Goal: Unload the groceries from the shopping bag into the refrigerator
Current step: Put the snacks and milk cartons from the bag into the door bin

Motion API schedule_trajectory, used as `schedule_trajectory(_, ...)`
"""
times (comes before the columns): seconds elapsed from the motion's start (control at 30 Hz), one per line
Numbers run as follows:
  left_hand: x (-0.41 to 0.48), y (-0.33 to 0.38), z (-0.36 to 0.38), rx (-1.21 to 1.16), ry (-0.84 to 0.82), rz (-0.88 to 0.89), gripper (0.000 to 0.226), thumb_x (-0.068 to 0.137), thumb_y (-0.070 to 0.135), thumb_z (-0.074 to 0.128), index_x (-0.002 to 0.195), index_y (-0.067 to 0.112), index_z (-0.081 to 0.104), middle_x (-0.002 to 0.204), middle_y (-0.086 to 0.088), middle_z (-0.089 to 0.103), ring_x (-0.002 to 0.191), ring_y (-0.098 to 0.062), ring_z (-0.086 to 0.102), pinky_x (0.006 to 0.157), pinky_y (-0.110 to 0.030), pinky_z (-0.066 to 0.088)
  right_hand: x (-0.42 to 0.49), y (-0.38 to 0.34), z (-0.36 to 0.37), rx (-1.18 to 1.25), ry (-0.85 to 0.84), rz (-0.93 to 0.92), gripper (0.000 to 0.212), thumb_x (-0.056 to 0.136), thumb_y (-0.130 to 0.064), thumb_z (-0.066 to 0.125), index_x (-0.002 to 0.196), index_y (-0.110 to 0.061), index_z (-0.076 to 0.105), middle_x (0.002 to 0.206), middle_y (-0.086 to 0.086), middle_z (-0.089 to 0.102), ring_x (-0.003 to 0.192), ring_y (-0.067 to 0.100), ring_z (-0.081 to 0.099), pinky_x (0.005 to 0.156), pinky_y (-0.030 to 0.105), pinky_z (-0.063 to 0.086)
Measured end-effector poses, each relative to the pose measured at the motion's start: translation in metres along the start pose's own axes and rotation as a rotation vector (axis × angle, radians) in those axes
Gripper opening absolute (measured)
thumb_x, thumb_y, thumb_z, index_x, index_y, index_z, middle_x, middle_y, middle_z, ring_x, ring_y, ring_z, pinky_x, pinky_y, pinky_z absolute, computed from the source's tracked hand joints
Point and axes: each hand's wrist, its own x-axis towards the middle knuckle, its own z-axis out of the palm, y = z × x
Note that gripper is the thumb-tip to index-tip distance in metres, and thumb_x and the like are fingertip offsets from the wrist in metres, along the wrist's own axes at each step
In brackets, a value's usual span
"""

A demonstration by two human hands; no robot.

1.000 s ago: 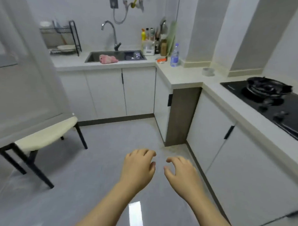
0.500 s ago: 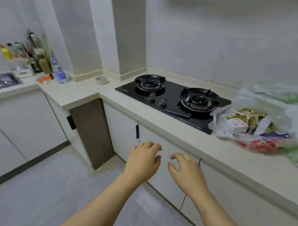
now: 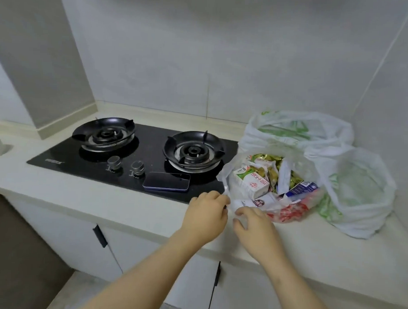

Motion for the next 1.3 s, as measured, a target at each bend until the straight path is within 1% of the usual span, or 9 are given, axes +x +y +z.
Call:
schedule_trajectory(0.3,0.079,0.015,0.029,-0.079,-0.084,0.175,0.032,0.093,0.023,0.045,0.123,0.019,0.055,0.123,0.000,0.055,0.110,-0.022,0.051,0.086,-0.034,0.043,0.044,0.050,-0.008,0.059,0.147,0.148,0.027,0.083,-0.015,0.056,0.109,-0.011,0.065,0.108,0.008,0.061,0.101,0.026,0.055,0.087,0.035,0.045)
schedule_trajectory(0.43,0.100,0.021,0.045,-0.077,-0.120,0.192,0.031,0.093,0.021,0.043,0.121,0.019,0.057,0.119,-0.001,0.055,0.109,-0.022,0.050,0.086,-0.034,0.044,0.065,0.073,-0.012,0.051,0.231,0.204,0.033,0.075,-0.025,0.050,0.096,-0.008,0.068,0.101,0.010,0.064,0.098,0.031,0.056,0.083,0.035,0.040)
schedule_trajectory(0.53,0.112,0.021,0.061,-0.048,-0.181,0.140,0.031,0.094,0.022,0.041,0.121,0.021,0.056,0.118,-0.001,0.054,0.110,-0.023,0.049,0.087,-0.035,0.044,0.082,0.089,-0.014,0.008,0.327,0.194,0.019,0.075,-0.010,0.067,0.094,-0.008,0.070,0.098,0.011,0.067,0.095,0.035,0.056,0.083,0.039,0.043)
schedule_trajectory(0.63,0.120,0.019,0.074,0.001,-0.245,0.065,0.032,0.095,0.028,0.039,0.124,0.023,0.053,0.117,-0.001,0.052,0.109,-0.023,0.049,0.084,-0.034,0.045,0.094,0.107,-0.015,-0.078,0.370,0.132,0.024,0.064,-0.003,0.078,0.086,-0.011,0.072,0.089,0.008,0.068,0.086,0.036,0.059,0.078,0.042,0.048)
schedule_trajectory(0.8,0.125,0.023,0.090,0.091,-0.308,-0.053,0.038,0.095,0.041,0.037,0.130,0.027,0.046,0.118,-0.001,0.049,0.113,-0.022,0.045,0.085,-0.032,0.041,0.112,0.128,-0.015,-0.106,0.319,0.060,0.031,0.051,0.000,0.082,0.076,-0.013,0.069,0.082,0.005,0.067,0.079,0.033,0.064,0.070,0.042,0.051)
schedule_trajectory(1.0,0.122,0.029,0.096,0.170,-0.348,-0.090,0.051,0.090,0.056,0.042,0.131,0.025,0.044,0.123,-0.001,0.045,0.117,-0.022,0.039,0.093,-0.032,0.036,0.123,0.133,-0.009,-0.263,0.160,0.127,0.034,0.058,-0.025,0.063,0.090,-0.018,0.073,0.110,0.019,0.066,0.106,0.038,0.062,0.081,0.052,0.050)
schedule_trajectory(1.07,0.122,0.028,0.096,0.154,-0.349,-0.097,0.051,0.089,0.055,0.044,0.132,0.028,0.045,0.123,0.000,0.045,0.117,-0.021,0.039,0.095,-0.031,0.036,0.121,0.131,-0.009,-0.283,0.136,0.148,0.037,0.067,-0.025,0.062,0.102,-0.021,0.071,0.127,0.021,0.058,0.121,0.038,0.051,0.093,0.051,0.044)
schedule_trajectory(1.17,0.123,0.027,0.097,0.138,-0.357,-0.100,0.050,0.089,0.055,0.045,0.131,0.028,0.045,0.124,0.000,0.044,0.119,-0.020,0.038,0.096,-0.031,0.036,0.121,0.131,-0.014,-0.311,0.019,0.174,0.048,0.091,-0.035,0.046,0.139,-0.033,0.038,0.158,0.008,0.010,0.146,0.024,0.002,0.115,0.037,0.009)
schedule_trajectory(1.3,0.125,0.027,0.098,0.117,-0.352,-0.099,0.049,0.089,0.054,0.046,0.131,0.028,0.045,0.126,0.002,0.044,0.121,-0.019,0.037,0.097,-0.031,0.035,0.121,0.128,-0.018,-0.311,-0.022,0.204,0.048,0.094,-0.040,0.039,0.141,-0.036,0.032,0.159,0.002,0.000,0.145,0.020,-0.008,0.116,0.034,0.000)
